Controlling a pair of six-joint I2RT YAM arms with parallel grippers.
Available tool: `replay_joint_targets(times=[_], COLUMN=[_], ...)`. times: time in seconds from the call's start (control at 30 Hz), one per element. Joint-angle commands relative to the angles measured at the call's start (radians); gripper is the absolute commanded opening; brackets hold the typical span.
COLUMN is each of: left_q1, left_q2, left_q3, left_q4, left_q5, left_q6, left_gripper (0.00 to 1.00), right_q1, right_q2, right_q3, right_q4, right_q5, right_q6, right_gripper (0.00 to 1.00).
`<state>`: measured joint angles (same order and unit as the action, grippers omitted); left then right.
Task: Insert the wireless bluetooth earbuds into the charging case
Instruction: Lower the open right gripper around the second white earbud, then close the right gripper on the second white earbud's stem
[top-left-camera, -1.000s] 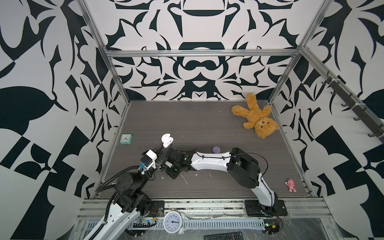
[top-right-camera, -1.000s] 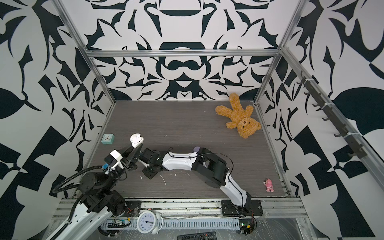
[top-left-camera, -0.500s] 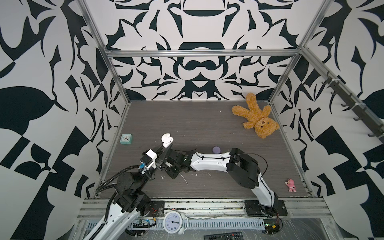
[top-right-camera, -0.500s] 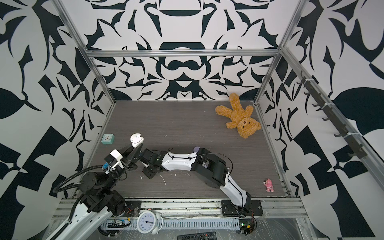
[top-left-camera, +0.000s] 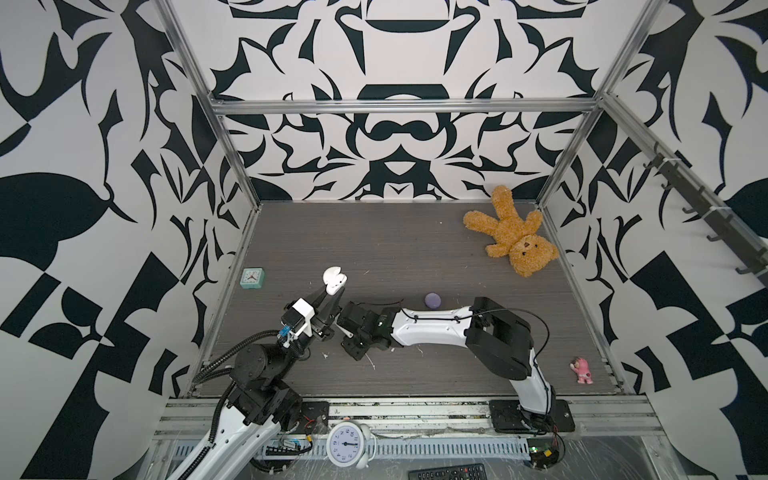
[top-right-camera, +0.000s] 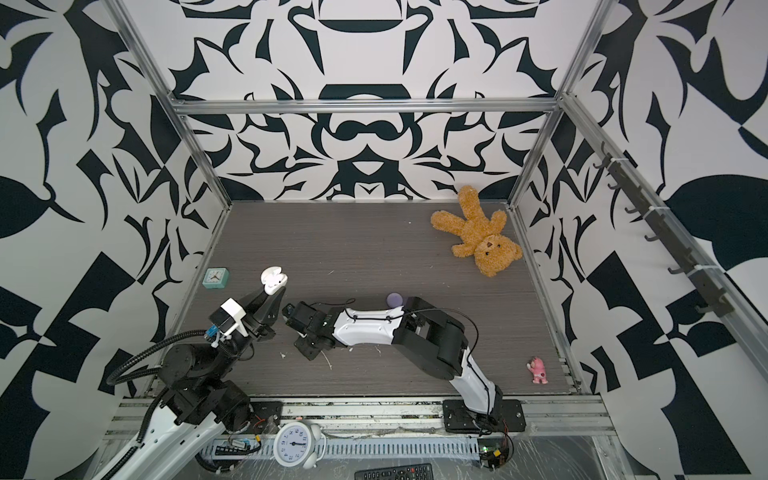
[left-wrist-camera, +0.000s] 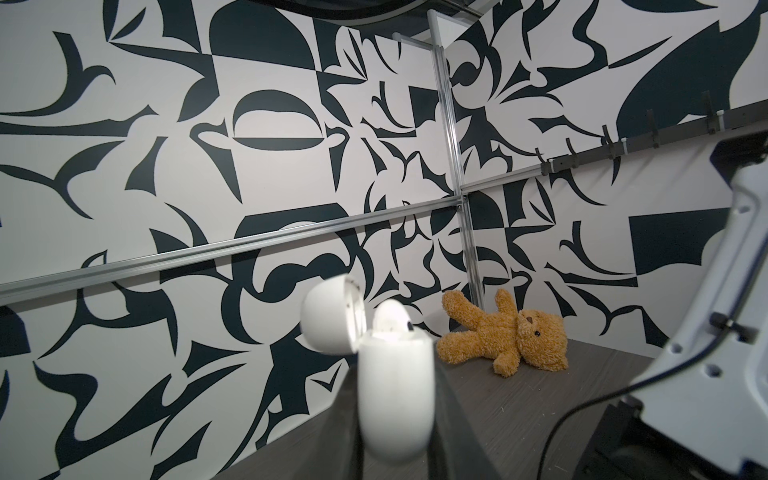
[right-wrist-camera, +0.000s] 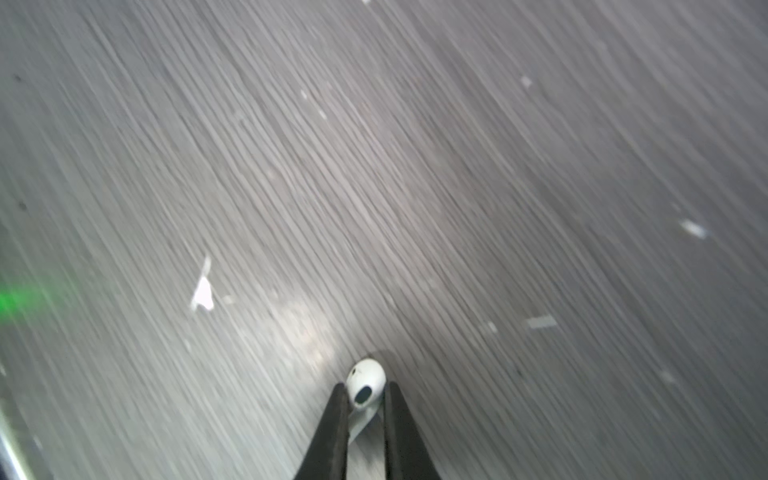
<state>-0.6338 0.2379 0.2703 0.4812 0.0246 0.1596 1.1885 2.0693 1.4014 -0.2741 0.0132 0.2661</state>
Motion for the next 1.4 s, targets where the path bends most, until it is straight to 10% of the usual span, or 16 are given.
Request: replay_joint_targets(times=[0.0, 0.57, 0.9, 1.37], left_q1=[0.005, 0.007, 0.01, 0.014], left_q2=[0.001, 0.009, 0.001, -0.014], left_q3=[-0.003, -0.003, -0.003, -0.003], left_q4=[0.021, 0.023, 0.026, 0.018], left_q5=[0.005, 0.008, 0.004, 0.0], left_q6=[-0.006, -0.012, -0.01, -0.001], left_gripper=[0.0, 0.0, 0.0, 0.0], right_q1=[-0.001, -0.054, -0.077, -0.086], right_q2=[-0.087, -0.151, -0.217, -0.139], right_q3=[-0.04, -0.157, -0.205, -0.134], right_q4=[-0.029, -0.06, 0.043, 0.082], right_q5=[0.065, 0.22, -0.013, -0.026], right_q6=[-0.015, -0.006, -0.043, -0.091], right_gripper=[0.18, 0.17, 0.28, 0.26])
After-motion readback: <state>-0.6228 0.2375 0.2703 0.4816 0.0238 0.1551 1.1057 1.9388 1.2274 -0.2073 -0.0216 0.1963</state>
